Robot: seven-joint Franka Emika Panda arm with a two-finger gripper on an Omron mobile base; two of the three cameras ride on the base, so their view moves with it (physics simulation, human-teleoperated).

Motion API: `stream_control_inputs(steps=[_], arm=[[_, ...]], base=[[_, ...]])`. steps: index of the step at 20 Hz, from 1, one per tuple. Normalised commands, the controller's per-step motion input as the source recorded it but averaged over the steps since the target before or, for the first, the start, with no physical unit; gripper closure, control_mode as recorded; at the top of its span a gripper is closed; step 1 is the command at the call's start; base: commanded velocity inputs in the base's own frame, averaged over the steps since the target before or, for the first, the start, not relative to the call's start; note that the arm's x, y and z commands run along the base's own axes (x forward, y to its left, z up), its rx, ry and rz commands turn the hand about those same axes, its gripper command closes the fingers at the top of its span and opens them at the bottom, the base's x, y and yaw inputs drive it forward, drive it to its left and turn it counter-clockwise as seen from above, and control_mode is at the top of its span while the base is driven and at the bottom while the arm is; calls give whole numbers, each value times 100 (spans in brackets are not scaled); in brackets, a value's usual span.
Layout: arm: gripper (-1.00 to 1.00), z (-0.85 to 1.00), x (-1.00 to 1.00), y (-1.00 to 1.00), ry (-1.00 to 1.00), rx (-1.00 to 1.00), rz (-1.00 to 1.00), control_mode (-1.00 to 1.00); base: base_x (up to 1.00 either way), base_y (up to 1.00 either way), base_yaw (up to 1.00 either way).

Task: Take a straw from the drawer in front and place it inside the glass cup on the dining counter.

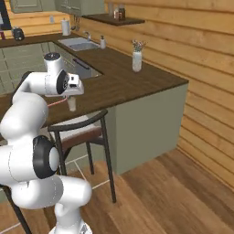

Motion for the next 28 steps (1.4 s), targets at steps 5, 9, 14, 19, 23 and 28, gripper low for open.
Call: stream_control_inputs(steps=[5, 9, 14, 19, 23, 28], arm=[[100, 0, 0, 0, 0, 0, 0, 100], [100, 0, 0, 0, 0, 0, 0, 100], [100, 0, 0, 0, 0, 0, 0, 100], [100, 0, 0, 0, 0, 0, 0, 100], [100, 0, 0, 0, 0, 0, 0, 100], [100, 0, 0, 0, 0, 0, 0, 100]], base=[[44, -59, 59], [49, -60, 57], [68, -67, 41], [86, -46, 18], [100, -1, 0], [98, 18, 0]])
